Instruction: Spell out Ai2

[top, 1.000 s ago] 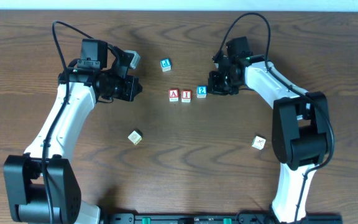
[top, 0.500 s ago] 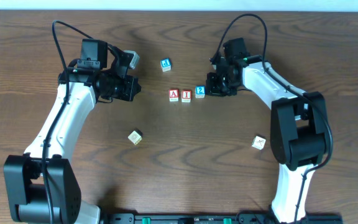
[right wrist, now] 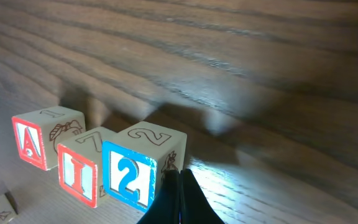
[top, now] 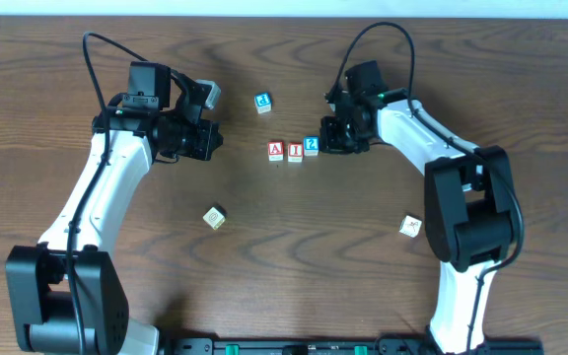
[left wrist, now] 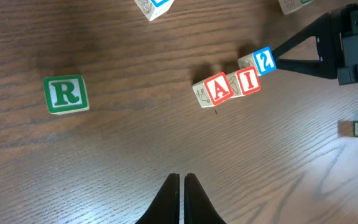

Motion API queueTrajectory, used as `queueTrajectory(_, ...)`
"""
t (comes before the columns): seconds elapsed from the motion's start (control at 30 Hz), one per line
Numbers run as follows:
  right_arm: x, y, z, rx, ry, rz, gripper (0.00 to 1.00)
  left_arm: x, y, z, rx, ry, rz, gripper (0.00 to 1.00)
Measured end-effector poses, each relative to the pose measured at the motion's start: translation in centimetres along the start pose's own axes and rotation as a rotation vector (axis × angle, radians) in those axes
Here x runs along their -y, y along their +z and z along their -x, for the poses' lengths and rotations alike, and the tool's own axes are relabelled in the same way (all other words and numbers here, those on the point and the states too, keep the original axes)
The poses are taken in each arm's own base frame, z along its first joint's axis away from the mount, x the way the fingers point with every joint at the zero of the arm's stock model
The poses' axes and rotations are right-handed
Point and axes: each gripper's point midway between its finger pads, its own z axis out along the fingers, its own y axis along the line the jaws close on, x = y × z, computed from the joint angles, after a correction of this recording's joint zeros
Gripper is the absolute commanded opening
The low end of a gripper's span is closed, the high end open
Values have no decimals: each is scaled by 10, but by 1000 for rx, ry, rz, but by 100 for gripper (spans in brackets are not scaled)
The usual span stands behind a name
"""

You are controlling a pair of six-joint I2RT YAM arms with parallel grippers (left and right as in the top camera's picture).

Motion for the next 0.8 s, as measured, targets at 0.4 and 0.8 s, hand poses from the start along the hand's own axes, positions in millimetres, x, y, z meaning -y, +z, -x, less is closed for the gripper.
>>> queueTrajectory(0.4, 10, -1, -18, -70, 33, -55, 1, -7, 16, -28, -54, -24, 15, 6)
queueTrajectory(0.8, -10, -70, -22, -8, -49, -148, 2, 27, 59, -51, -92, 127, 47, 6)
